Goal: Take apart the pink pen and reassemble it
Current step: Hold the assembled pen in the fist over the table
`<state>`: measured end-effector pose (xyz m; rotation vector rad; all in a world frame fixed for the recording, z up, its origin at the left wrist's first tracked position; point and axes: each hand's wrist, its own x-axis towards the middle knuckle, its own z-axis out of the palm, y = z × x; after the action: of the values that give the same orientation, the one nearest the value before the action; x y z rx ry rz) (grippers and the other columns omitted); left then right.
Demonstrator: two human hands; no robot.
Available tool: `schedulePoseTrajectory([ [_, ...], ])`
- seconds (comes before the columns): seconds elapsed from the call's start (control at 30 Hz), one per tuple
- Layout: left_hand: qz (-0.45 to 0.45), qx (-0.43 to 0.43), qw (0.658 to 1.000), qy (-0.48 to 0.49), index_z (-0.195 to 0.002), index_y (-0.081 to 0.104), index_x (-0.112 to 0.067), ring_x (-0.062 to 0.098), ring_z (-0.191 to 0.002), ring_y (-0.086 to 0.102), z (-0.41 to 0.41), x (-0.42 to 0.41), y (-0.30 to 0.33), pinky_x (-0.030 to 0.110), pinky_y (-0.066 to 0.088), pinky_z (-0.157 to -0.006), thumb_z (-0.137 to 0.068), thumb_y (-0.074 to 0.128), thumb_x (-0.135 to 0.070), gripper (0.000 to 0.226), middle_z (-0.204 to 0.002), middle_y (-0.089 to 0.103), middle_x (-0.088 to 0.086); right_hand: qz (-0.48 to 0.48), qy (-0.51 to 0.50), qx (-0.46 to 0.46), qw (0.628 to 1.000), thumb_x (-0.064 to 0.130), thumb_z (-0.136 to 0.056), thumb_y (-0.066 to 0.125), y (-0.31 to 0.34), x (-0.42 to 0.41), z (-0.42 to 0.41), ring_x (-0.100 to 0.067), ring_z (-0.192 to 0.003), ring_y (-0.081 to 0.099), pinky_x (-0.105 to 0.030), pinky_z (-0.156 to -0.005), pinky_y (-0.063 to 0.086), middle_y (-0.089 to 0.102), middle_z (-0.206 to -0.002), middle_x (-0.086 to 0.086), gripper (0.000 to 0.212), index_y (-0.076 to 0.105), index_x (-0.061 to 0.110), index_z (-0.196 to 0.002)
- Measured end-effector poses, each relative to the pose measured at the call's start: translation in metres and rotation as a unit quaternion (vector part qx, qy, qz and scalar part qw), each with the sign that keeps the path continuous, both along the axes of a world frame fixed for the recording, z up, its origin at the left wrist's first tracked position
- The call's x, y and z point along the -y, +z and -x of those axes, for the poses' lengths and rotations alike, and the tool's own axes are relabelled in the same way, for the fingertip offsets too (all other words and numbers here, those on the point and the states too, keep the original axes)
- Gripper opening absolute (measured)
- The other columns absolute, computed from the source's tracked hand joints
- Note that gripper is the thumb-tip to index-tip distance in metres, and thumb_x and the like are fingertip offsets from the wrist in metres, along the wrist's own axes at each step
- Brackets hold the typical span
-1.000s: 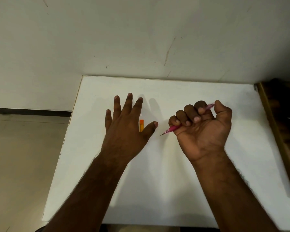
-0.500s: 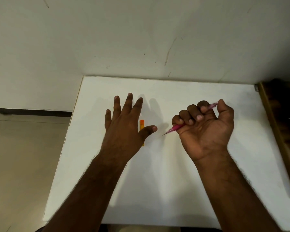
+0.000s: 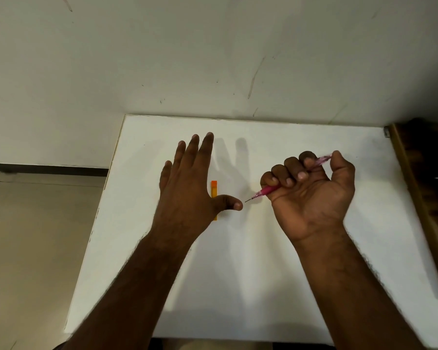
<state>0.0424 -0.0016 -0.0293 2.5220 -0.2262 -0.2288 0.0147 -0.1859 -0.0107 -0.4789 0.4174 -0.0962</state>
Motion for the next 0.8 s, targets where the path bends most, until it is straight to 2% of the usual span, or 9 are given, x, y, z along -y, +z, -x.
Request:
schedulePoseTrajectory([
  [0.17, 0.01, 0.002, 1.0, 0.001, -0.158, -0.003, -0.037, 0.015, -0.155, -0.006, 0.0007, 0.0008, 0.0017, 0.046, 0.005, -0.122, -0.047, 0.059, -0.085, 0.135, -0.169, 0.001, -0.007, 0.001, -0.002, 0.0, 1.0, 0.047, -0.096, 0.037, -0.0002, 0.0, 0.0, -0.018, -0.054, 0.027, -0.031, -0.057, 0.035, 0.034, -0.056, 0.003, 0.044, 0.046, 0.017, -0.065],
  [0.33, 0.005, 0.003, 1.0, 0.003, -0.157, -0.004, -0.037, 0.016, -0.155, -0.006, 0.0004, 0.0007, 0.0017, 0.047, 0.005, -0.122, -0.052, 0.074, -0.077, 0.137, -0.169, 0.002, -0.008, 0.0, -0.006, 0.001, 1.0, 0.048, -0.096, 0.036, -0.0002, 0.0006, 0.0003, -0.018, -0.054, 0.027, -0.031, -0.057, 0.035, 0.033, -0.056, 0.003, 0.044, 0.044, 0.017, -0.064],
  [0.8, -0.006, -0.005, 1.0, -0.003, -0.158, -0.003, -0.036, 0.016, -0.155, -0.008, 0.0011, 0.002, 0.004, 0.046, 0.004, -0.122, -0.053, 0.074, -0.077, 0.136, -0.169, 0.002, -0.007, -0.01, -0.013, 0.003, 1.0, 0.047, -0.096, 0.036, 0.0002, 0.0006, 0.0003, -0.018, -0.055, 0.027, -0.03, -0.057, 0.035, 0.033, -0.056, 0.003, 0.044, 0.044, 0.017, -0.065],
])
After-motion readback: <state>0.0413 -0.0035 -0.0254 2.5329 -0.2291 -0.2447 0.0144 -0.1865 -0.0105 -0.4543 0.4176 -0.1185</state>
